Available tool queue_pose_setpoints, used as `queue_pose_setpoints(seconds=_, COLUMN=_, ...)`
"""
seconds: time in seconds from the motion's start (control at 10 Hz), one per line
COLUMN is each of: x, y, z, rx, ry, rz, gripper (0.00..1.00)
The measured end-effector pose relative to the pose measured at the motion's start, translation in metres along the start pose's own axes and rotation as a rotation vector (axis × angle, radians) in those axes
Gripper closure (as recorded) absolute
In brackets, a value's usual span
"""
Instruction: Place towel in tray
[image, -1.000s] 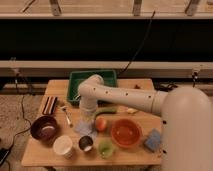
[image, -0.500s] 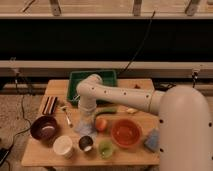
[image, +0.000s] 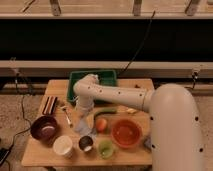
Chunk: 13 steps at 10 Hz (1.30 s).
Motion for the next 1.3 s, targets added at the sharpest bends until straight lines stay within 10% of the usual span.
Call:
queue_pose_setpoints(seconds=0.7, x=0.012, y=0.004, z=0.028, rx=0.008, ry=0.008, rz=0.042, gripper=0.23)
queue_pose_setpoints(seconds=1.3, x=0.010, y=0.007, z=0.020, rx=0.037, ry=-0.010, rz=0.055, gripper=0.81)
